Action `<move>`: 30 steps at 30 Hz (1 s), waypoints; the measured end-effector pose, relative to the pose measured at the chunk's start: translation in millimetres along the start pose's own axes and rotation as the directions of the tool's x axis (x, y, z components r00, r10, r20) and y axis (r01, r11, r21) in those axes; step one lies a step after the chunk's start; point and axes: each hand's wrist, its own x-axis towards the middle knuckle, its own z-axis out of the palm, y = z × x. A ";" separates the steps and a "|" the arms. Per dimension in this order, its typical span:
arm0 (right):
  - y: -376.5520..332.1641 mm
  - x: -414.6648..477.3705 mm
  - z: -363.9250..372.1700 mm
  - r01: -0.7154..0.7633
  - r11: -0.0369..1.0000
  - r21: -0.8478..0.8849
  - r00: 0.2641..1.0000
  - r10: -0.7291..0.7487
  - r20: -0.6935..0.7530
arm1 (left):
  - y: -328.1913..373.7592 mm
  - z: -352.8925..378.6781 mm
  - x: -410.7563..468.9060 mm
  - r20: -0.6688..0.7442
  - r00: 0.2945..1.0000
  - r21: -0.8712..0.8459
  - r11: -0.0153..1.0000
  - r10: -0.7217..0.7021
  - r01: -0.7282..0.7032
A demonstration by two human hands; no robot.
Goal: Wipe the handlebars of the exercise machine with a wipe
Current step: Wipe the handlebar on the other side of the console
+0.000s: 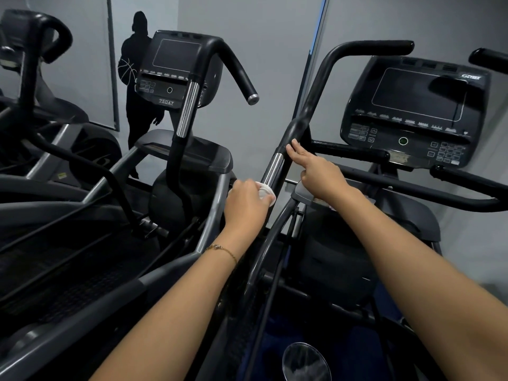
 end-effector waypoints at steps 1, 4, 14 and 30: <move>-2.2 -1.4 -0.8 0.016 0.999 -0.037 1.000 -0.016 -0.007 | -2.2 -1.2 -4.3 -0.002 1.000 0.010 1.000 0.002 -0.002; -12.2 -10.6 5.5 0.079 0.993 -0.086 0.994 -0.086 -0.075 | -11.1 -3.1 -16.2 0.020 1.000 0.015 1.000 0.000 -0.001; -23.1 -18.4 1.5 0.062 0.992 -0.113 0.996 -0.068 -0.052 | 22.2 -13.7 5.6 0.110 0.994 -0.066 0.998 0.004 0.003; -14.1 -15.8 14.6 0.071 0.997 0.009 0.993 -0.069 -0.097 | 10.0 -5.5 -6.7 0.024 1.000 -0.054 0.999 -0.008 0.009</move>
